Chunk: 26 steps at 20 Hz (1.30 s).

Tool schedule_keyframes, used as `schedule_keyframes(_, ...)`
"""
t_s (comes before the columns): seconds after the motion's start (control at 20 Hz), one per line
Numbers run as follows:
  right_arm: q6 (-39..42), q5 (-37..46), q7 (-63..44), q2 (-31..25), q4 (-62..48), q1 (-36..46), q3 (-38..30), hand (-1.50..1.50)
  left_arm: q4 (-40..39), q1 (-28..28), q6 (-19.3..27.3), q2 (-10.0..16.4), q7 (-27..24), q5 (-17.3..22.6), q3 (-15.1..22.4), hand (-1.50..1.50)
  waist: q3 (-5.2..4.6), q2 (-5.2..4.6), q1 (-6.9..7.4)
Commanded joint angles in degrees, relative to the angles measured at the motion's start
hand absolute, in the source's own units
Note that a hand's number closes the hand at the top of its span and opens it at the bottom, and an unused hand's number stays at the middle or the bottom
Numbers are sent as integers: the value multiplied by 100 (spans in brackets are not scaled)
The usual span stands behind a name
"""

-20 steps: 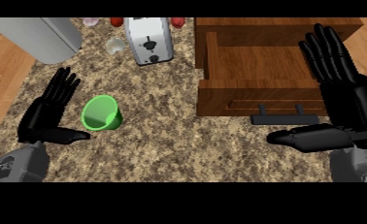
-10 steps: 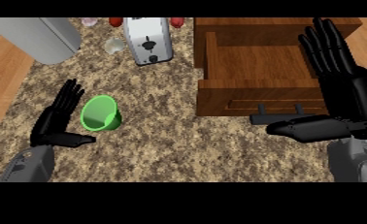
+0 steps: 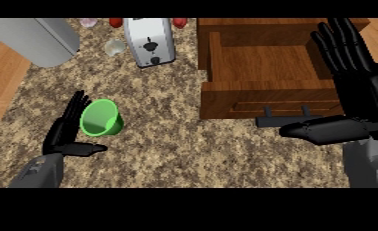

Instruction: Pick up the cup, place it into the drawer and close the drawer

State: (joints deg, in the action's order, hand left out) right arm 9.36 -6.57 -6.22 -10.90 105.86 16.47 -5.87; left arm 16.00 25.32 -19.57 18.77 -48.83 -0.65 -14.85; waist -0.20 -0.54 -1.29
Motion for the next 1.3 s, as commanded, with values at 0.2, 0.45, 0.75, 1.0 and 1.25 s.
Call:
schedule_keyframes(0.2, 76, -144, -142, -55, 269, -119, -64, -150, -552, 99, -174, -88, -914, -139, -11, -150, -9, -13, -70)
schedule_keyframes(0.45, 217, -56, 275, -60, -53, -336, -102, -150, -602, 329, -107, -54, -892, -199, 3, -150, -6, -28, -71)
schedule_keyframes(0.75, 23, -27, -187, -60, 33, 277, -13, -150, -660, 128, -264, -245, -1302, -300, 88, -150, -17, -41, -69)
schedule_keyframes(1.0, 58, -194, -352, -117, 98, 261, -121, -150, -700, 459, -628, -414, -990, -156, -11, -150, -20, -40, -102)
schedule_keyframes(1.25, 162, -173, -199, -193, -29, 169, -176, -150, -339, 464, -626, -406, -1404, -304, 156, 150, -19, -52, -104)
